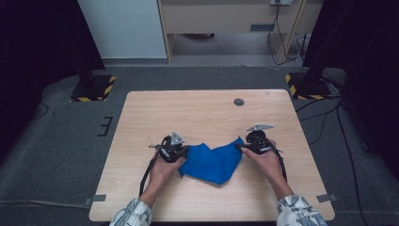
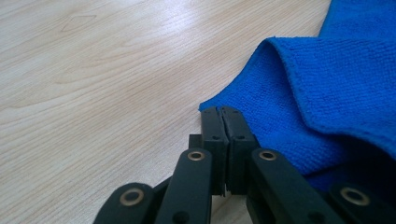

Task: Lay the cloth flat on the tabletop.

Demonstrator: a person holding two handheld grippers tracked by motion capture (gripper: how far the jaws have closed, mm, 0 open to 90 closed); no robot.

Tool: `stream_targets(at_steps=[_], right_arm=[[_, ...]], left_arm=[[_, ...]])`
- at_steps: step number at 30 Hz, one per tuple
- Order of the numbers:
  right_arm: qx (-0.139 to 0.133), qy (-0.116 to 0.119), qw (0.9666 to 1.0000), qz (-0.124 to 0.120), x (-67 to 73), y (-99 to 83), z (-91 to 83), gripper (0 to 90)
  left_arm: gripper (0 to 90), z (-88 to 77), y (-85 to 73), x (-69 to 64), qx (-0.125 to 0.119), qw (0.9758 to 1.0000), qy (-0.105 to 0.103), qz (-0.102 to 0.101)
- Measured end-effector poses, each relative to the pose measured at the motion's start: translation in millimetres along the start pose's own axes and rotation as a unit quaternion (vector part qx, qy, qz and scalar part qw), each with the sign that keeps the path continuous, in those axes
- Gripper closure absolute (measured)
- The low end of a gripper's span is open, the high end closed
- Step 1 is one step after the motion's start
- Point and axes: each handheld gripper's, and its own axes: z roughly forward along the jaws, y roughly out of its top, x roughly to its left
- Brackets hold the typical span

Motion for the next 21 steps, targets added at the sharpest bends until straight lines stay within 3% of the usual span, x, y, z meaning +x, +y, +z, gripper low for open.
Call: stream_targets(at_steps=[9, 15, 21], right_arm=[[0.014, -0.01, 0.9999, -0.001, -3.0, 10.5, 20.9, 59.1], [0.022, -0.004, 0.9997, 0.001, -4.8, 9.6, 24.2, 63.4], [0.023, -0.003, 0.9997, 0.002, -5.4, 7.3, 24.3, 65.8]], left_arm=[[83.8, -1.3, 0.2, 1.6, -0.006, 1.0, 0.006, 0.001], [71.0, -4.6, 0.8, 6.6, -0.024, 0.9994, 0.02, -0.014], [59.5, -5.1, 3.5, 7.1, -0.042, 0.9986, 0.016, -0.029]])
